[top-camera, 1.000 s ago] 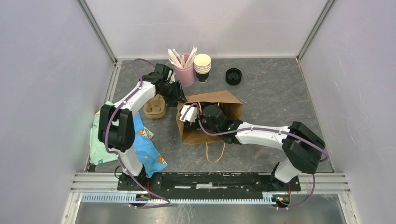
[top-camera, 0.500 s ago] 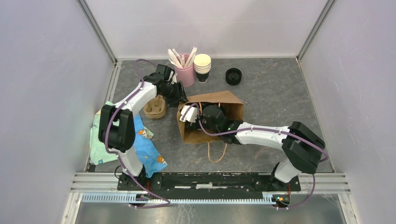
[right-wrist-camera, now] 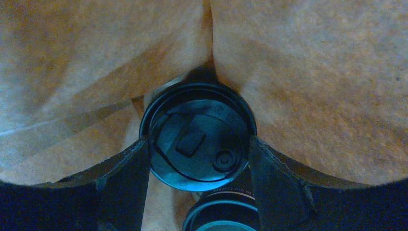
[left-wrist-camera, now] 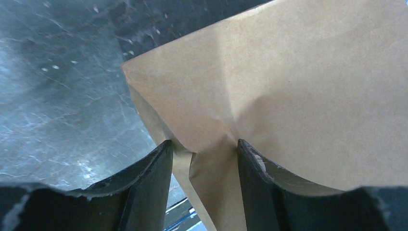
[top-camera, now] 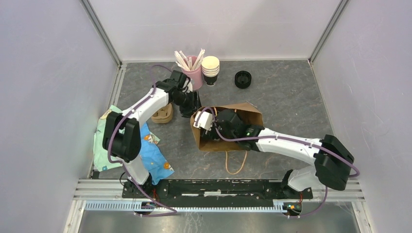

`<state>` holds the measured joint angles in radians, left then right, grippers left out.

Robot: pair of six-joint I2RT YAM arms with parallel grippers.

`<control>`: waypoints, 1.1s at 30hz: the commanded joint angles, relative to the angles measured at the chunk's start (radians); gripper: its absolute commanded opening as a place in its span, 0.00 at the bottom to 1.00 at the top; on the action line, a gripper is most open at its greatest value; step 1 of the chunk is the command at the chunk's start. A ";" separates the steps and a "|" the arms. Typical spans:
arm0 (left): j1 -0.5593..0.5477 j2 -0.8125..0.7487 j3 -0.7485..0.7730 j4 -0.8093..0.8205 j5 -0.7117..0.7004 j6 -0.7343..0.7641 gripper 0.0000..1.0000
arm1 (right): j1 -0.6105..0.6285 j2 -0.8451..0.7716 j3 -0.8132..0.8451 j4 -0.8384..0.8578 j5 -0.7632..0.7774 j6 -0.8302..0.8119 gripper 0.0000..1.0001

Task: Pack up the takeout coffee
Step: Place the coffee cup on the cup tray.

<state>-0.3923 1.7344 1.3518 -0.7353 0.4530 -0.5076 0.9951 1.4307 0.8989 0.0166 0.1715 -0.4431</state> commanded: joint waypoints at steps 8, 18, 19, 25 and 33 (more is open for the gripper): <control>-0.124 -0.111 -0.109 -0.144 0.221 -0.039 0.59 | -0.010 -0.081 0.145 -0.427 -0.105 0.162 0.00; -0.137 -0.119 -0.107 -0.181 0.138 -0.022 0.64 | -0.005 -0.029 0.138 -0.546 -0.166 0.277 0.00; -0.137 -0.124 -0.091 -0.191 0.108 -0.019 0.64 | -0.005 -0.022 0.134 -0.547 -0.170 0.279 0.00; -0.120 -0.156 -0.056 -0.191 0.000 -0.038 0.68 | -0.003 0.029 0.146 -0.599 -0.142 0.298 0.00; -0.117 -0.183 -0.097 -0.150 -0.027 -0.054 0.69 | 0.000 0.088 0.109 -0.617 -0.102 0.319 0.00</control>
<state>-0.5041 1.5932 1.2594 -0.8745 0.4179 -0.5259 0.9993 1.4361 1.0679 -0.4755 -0.0196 -0.1497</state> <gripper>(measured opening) 0.685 0.730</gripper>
